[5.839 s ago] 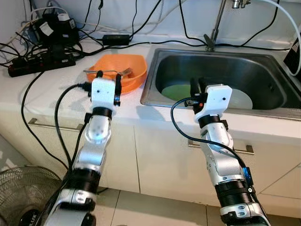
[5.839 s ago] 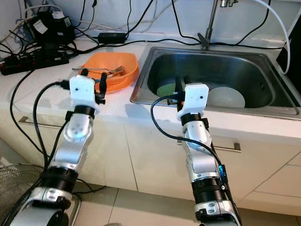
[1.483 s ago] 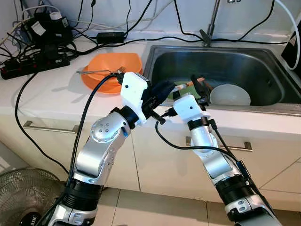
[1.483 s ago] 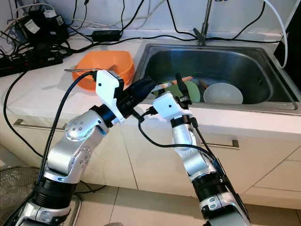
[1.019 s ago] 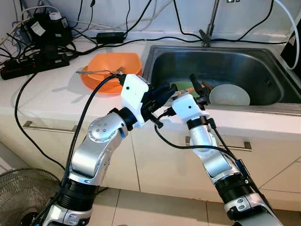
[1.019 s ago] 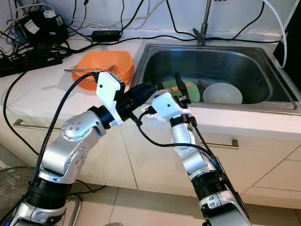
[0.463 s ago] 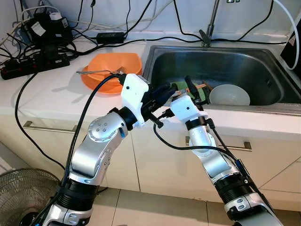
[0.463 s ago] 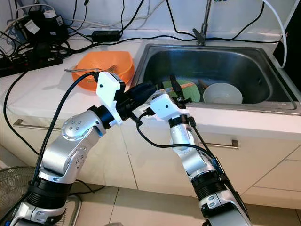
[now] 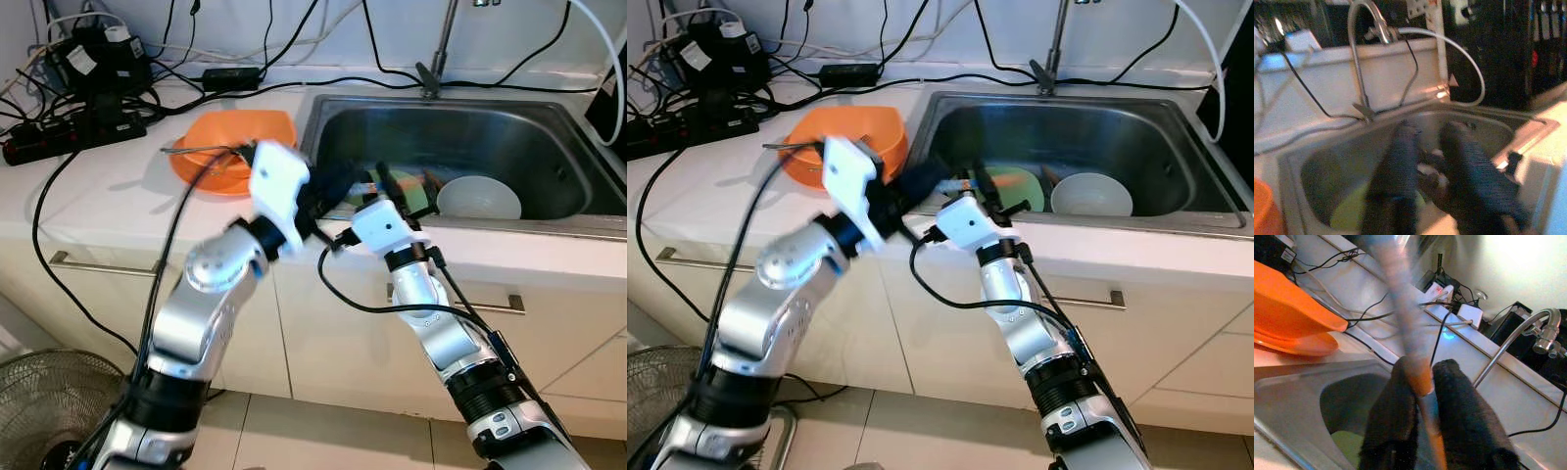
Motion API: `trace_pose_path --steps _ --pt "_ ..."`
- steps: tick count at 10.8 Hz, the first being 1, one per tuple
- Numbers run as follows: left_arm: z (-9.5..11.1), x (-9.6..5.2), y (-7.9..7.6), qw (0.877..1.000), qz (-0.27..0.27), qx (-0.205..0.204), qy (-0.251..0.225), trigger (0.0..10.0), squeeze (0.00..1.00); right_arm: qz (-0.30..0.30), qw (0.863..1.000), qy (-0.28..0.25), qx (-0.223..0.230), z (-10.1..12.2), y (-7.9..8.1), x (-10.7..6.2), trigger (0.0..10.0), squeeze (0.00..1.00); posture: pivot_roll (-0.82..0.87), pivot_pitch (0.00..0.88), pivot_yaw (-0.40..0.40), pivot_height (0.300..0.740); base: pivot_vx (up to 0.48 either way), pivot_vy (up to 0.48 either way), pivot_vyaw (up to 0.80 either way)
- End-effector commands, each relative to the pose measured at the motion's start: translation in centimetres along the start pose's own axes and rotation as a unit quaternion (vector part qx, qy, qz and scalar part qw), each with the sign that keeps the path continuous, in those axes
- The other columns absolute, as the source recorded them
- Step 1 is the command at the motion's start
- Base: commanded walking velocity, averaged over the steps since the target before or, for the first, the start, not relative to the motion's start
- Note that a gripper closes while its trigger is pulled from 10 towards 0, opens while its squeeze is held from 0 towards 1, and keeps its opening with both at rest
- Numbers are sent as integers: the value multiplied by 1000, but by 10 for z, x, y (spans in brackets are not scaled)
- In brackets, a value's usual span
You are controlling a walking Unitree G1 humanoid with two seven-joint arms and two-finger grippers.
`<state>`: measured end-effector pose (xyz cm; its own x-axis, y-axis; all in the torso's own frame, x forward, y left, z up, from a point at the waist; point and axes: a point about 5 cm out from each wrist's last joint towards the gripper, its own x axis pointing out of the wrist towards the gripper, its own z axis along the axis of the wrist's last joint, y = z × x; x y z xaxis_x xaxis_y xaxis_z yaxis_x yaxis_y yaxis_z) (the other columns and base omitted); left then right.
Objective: Kitchen organization
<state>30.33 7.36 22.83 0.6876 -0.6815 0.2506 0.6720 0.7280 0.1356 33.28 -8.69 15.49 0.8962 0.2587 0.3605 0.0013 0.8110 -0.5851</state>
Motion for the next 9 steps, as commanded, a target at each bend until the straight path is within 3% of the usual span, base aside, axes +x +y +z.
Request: trace_pose_path --steps 1,4,9 --pt "-2 -5 14 999 42 7 9 10000 1000 -10 1000 0 5 0 -5 2 0 0 130 0 63 740 0 0 0" --pt "4 -5 22 998 69 4 -11 10000 1000 -7 1000 -1 7 -1 -5 1 0 0 133 0 62 740 0 0 0" --pt "18 -10 27 991 100 -46 -77 10000 1000 -19 1000 16 10 -6 -10 2 0 0 132 0 59 740 0 0 0"
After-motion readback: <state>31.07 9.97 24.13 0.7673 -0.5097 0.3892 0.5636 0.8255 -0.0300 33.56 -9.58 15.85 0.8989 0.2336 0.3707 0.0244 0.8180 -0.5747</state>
